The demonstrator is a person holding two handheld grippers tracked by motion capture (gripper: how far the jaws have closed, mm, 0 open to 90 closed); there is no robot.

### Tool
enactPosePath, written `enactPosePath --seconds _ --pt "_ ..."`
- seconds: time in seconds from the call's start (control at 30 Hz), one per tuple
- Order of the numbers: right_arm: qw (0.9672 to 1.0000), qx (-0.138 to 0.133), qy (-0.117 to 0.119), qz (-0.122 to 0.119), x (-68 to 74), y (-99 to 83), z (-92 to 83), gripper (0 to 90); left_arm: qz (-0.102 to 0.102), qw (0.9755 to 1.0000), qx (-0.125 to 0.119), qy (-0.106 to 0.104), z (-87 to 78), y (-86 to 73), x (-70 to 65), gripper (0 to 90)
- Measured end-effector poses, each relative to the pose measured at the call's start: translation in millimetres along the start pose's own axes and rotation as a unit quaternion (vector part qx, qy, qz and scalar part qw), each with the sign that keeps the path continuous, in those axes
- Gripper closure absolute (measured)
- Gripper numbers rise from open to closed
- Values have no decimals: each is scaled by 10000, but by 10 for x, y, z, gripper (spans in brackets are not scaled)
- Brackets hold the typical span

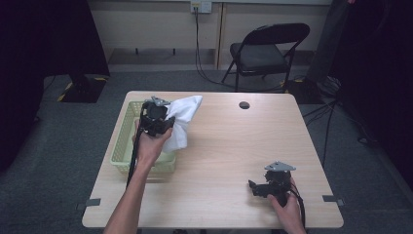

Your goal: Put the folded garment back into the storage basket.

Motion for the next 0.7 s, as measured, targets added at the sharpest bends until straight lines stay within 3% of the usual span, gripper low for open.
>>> enactPosePath --seconds 0.13,0.7 --pt "10000 -1 -3 1 0 0 0 0 -16 10000 -3 35 -6 -6 26 767" --pt "10000 -2 -12 4 0 0 0 0 -290 9993 45 240 -42 -159 349 766"
Point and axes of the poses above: each handheld gripper's, and its own axes: z roughly forward along the jaws, y roughly out of its top, x roughly to its left, the point moved 4 cm from there along z, roughly forward along the jaws, and after that the axes turned 7 degrees about x, right-handed, at the moved point
